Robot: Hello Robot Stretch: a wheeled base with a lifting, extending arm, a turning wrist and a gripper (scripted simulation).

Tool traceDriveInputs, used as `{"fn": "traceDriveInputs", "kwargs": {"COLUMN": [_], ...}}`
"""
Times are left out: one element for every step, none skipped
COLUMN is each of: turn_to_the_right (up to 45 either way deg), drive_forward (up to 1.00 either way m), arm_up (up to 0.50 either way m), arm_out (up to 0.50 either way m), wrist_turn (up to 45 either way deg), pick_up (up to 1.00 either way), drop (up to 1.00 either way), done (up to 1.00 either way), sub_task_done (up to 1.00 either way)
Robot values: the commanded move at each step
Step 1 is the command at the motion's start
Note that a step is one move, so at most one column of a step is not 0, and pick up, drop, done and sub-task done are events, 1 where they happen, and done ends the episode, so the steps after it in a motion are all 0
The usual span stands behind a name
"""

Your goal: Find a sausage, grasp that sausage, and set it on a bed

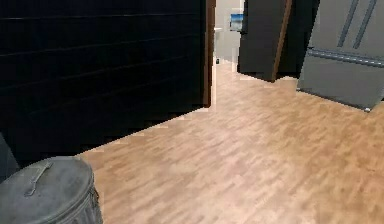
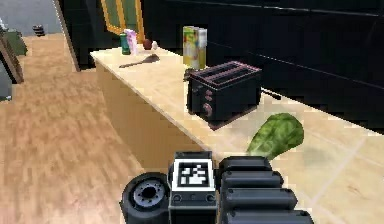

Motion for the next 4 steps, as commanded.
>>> {"fn": "traceDriveInputs", "kwargs": {"turn_to_the_right": [45.0,6.0,0.0,3.0], "drive_forward": [0.0,0.0,1.0,0.0], "arm_up": [0.0,0.0,0.0,0.0], "arm_out": [0.0,0.0,0.0,0.0], "wrist_turn": [0.0,0.0,0.0,0.0], "pick_up": [0.0,0.0,0.0,0.0], "drop": [0.0,0.0,0.0,0.0], "done": [0.0,0.0,0.0,0.0], "sub_task_done": [0.0,0.0,0.0,0.0]}}
